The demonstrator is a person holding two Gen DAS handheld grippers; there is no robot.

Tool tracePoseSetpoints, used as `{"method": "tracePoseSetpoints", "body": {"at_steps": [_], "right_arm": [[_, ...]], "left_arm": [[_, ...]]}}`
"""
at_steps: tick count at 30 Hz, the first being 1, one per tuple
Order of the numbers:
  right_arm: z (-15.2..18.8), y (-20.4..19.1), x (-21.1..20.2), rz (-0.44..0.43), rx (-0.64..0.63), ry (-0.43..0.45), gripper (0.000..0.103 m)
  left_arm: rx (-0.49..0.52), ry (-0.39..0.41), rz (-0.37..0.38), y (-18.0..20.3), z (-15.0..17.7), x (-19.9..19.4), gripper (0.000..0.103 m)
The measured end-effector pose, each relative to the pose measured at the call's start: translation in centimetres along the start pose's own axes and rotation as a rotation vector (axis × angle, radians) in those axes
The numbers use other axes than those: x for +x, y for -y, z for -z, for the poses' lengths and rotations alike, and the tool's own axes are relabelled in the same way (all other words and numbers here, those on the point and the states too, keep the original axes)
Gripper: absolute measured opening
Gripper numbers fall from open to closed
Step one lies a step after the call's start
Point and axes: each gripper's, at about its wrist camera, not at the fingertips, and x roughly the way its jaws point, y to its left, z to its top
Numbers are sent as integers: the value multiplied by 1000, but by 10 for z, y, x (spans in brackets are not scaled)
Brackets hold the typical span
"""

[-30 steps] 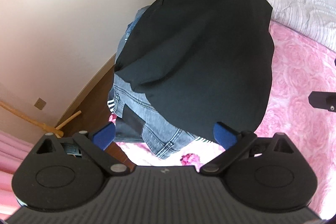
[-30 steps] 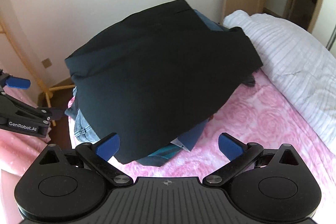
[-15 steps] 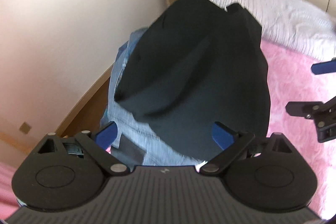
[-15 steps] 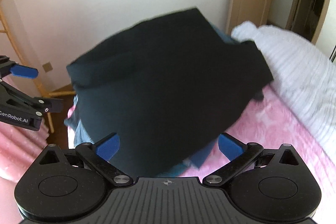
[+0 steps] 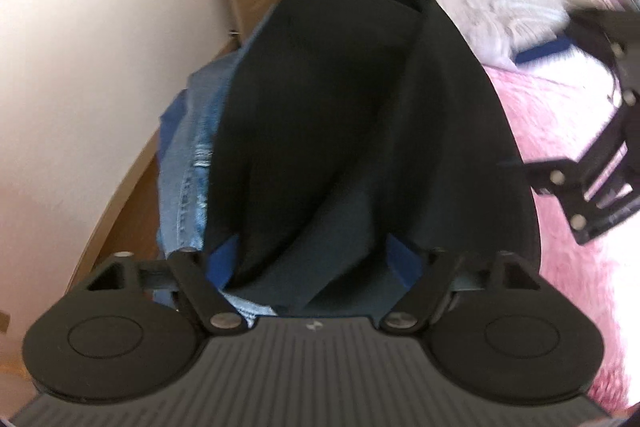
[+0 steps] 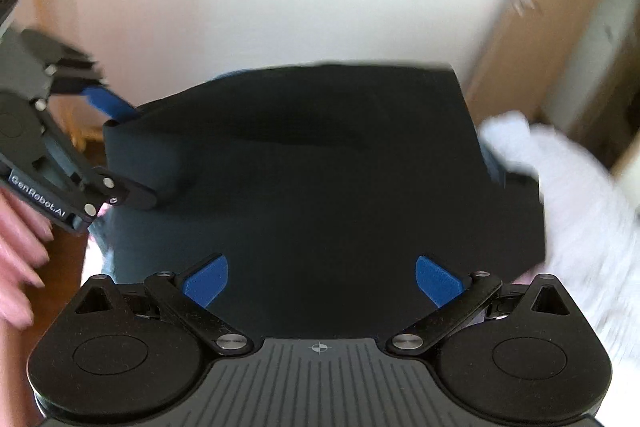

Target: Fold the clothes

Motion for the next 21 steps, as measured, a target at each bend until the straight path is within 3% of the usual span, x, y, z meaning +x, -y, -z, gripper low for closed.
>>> {"method": "tracePoseSetpoints", "body": {"at_steps": [8,11,13,15,17,21], "right_arm": [[-30,-5,34,-20,-470,7,103],[-35,-5,52,-66,-582,-45,102],[-35,-7,58,-111,-615,-73,85],[-35,-8,64,-152,-648,-100,43],[-29,-10,56,-119,-670,-79,8],[-19,5,28,-92,-594,-64,0]], "left_arm": [[49,-18,44,-1,-4,5,18],[44,-16,76,-4,-3,2,11],[54,-8,87,-6,-3,-2,10],[62,7,98,-4,-4,-7,9],[82,30,118,1,-6,-16,7],[164,94,195,22,-15,-42,6]]}}
